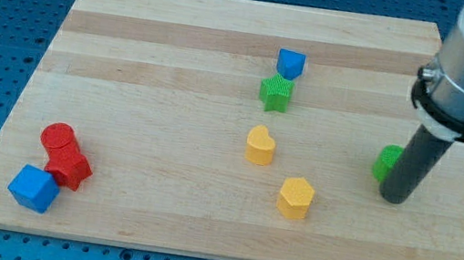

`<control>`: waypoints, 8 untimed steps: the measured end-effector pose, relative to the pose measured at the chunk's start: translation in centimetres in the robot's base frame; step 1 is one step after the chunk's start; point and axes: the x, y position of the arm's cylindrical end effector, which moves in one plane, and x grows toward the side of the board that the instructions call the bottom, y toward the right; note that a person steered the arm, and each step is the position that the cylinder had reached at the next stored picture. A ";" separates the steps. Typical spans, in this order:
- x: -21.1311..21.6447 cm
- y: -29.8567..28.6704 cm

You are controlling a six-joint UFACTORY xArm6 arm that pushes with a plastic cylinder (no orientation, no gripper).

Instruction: Push the green circle closer to the blue triangle

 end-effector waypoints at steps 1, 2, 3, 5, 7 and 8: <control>-1.5 1.3; -3.0 1.2; -4.3 0.5; -4.8 -3.0; -4.9 -4.6; -5.2 -4.5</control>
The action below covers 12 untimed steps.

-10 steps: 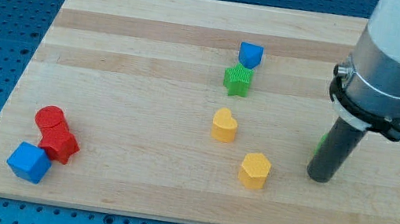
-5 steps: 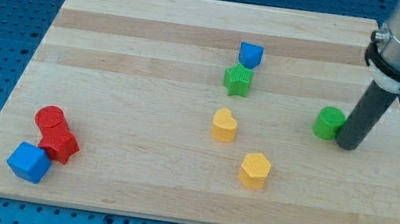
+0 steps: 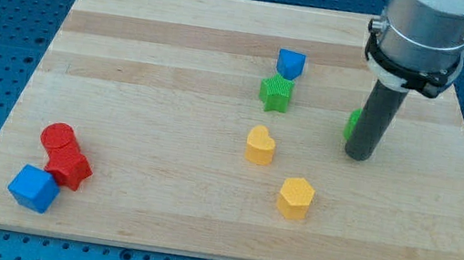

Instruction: Push the green circle closer to the blue triangle

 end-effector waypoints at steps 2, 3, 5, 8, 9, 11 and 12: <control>-2.1 0.2; -3.2 0.8; -4.1 4.7; -5.2 2.5; -5.8 2.4; -6.4 2.8; -6.9 3.2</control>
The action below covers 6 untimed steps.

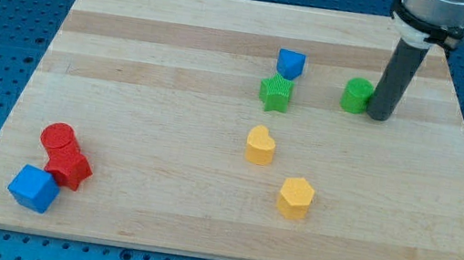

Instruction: Push the green circle closer to the blue triangle

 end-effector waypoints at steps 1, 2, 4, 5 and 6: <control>-0.4 0.2; -0.4 0.2; -0.5 -0.2; -0.5 -1.1; -0.7 -1.6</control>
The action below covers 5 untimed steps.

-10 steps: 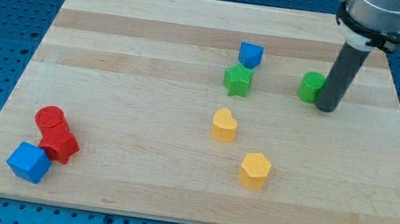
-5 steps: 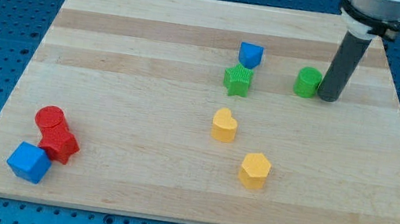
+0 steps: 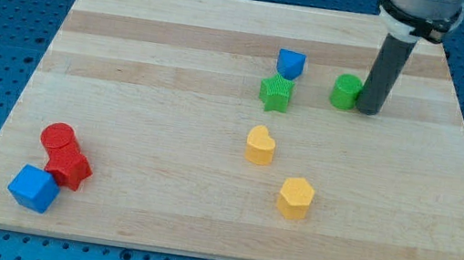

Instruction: Push the green circle closer to the blue triangle

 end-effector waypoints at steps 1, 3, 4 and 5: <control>-0.5 0.0; -1.2 -0.1; -1.2 -0.5; -1.2 -1.2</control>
